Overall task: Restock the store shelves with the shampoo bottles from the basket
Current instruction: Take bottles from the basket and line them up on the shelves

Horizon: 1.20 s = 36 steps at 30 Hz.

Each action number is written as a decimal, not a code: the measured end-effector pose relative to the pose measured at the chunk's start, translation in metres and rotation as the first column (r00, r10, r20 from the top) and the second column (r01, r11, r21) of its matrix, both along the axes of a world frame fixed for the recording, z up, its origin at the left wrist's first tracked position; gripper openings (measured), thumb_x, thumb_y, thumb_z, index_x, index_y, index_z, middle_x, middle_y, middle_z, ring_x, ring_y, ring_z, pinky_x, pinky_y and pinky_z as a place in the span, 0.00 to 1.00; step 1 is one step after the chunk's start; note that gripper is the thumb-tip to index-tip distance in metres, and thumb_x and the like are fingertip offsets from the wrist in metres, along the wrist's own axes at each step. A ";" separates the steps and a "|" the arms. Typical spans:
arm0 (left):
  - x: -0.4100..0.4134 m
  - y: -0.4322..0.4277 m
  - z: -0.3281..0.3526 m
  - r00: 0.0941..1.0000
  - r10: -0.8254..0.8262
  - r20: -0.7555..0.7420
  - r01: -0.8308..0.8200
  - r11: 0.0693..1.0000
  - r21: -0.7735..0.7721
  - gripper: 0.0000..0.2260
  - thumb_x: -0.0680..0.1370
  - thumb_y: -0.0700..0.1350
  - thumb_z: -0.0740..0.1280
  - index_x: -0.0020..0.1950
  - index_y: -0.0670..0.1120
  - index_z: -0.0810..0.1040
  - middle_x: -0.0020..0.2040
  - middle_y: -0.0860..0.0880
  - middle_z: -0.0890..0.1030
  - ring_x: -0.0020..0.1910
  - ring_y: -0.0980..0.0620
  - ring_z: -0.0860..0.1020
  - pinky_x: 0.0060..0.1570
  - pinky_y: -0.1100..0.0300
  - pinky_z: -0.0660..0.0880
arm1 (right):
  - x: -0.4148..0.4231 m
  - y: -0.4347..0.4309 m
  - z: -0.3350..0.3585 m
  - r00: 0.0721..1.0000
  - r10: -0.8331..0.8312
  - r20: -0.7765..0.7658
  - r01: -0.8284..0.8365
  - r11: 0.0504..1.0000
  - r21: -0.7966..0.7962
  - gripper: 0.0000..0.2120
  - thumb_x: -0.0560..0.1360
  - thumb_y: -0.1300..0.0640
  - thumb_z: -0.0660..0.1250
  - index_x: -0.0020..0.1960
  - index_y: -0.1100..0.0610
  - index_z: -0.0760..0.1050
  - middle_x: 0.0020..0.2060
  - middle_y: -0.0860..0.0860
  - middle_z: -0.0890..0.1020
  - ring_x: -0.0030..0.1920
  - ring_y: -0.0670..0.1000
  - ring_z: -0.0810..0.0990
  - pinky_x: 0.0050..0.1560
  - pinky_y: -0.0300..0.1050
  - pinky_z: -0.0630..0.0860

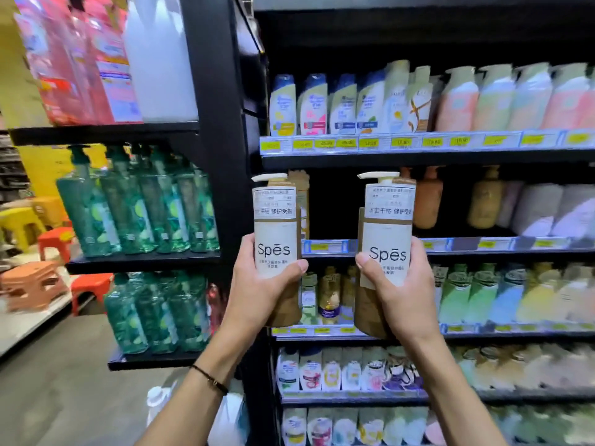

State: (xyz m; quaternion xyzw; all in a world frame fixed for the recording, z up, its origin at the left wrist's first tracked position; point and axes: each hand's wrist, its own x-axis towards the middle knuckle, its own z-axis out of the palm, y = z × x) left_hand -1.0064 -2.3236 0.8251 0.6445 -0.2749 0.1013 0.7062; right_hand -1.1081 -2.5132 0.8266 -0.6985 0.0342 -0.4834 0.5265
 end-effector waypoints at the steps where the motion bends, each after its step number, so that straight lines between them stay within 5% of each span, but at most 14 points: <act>1: 0.005 -0.019 -0.003 1.000 0.016 0.001 -0.016 1.000 0.003 0.25 0.66 0.54 0.81 0.58 0.58 0.75 0.51 0.53 0.85 0.48 0.53 0.85 0.42 0.60 0.82 | 0.007 -0.020 -0.003 1.000 0.007 -0.007 -0.007 1.000 -0.003 0.22 0.66 0.37 0.73 0.56 0.42 0.72 0.46 0.33 0.83 0.44 0.38 0.83 0.40 0.28 0.74; 9: 0.047 -0.158 -0.011 0.976 0.117 -0.185 -0.118 0.993 0.005 0.23 0.67 0.50 0.80 0.59 0.50 0.77 0.49 0.50 0.86 0.46 0.52 0.86 0.40 0.63 0.80 | 0.067 -0.150 -0.015 0.992 0.108 -0.070 -0.108 0.994 0.006 0.28 0.64 0.34 0.72 0.58 0.47 0.72 0.45 0.33 0.83 0.41 0.37 0.82 0.37 0.27 0.72; 16: 0.077 -0.194 0.002 0.911 0.312 -0.268 -0.251 0.938 0.240 0.20 0.66 0.51 0.81 0.54 0.48 0.83 0.46 0.49 0.88 0.42 0.52 0.86 0.39 0.57 0.83 | 0.091 -0.189 -0.024 0.973 0.197 -0.124 -0.192 0.980 0.050 0.29 0.64 0.32 0.71 0.58 0.46 0.72 0.45 0.31 0.82 0.41 0.36 0.81 0.37 0.26 0.72; 23: 0.121 -0.226 0.028 0.836 0.479 -0.268 -0.365 0.849 0.381 0.25 0.57 0.59 0.79 0.45 0.44 0.85 0.40 0.47 0.86 0.33 0.53 0.82 0.29 0.60 0.75 | 0.100 -0.208 -0.027 0.958 0.233 -0.164 -0.226 0.972 0.061 0.27 0.65 0.32 0.71 0.59 0.42 0.70 0.47 0.30 0.81 0.44 0.35 0.82 0.39 0.27 0.73; 26: 0.146 -0.239 0.036 0.818 0.512 -0.262 -0.383 0.825 0.415 0.26 0.56 0.60 0.79 0.44 0.43 0.84 0.40 0.45 0.86 0.36 0.49 0.84 0.31 0.59 0.78 | 0.102 -0.213 -0.027 0.962 0.212 -0.174 -0.204 0.977 0.062 0.26 0.65 0.32 0.71 0.57 0.42 0.70 0.46 0.30 0.81 0.43 0.35 0.81 0.39 0.28 0.73; 29: 0.169 -0.251 0.040 0.793 0.553 -0.256 -0.404 0.792 0.458 0.32 0.57 0.61 0.78 0.51 0.40 0.79 0.48 0.42 0.84 0.47 0.43 0.83 0.45 0.49 0.83 | 0.105 -0.217 -0.023 0.965 0.187 -0.182 -0.178 0.982 0.062 0.26 0.64 0.31 0.70 0.57 0.41 0.70 0.47 0.29 0.80 0.44 0.35 0.81 0.35 0.32 0.73; 36: 0.207 -0.262 0.035 0.731 0.634 -0.251 -0.500 0.749 0.435 0.28 0.64 0.58 0.80 0.52 0.41 0.75 0.53 0.43 0.82 0.46 0.44 0.79 0.43 0.57 0.74 | 0.115 -0.213 -0.017 0.976 0.156 -0.151 -0.143 0.985 0.092 0.28 0.64 0.31 0.70 0.59 0.43 0.71 0.48 0.31 0.81 0.45 0.36 0.81 0.39 0.35 0.73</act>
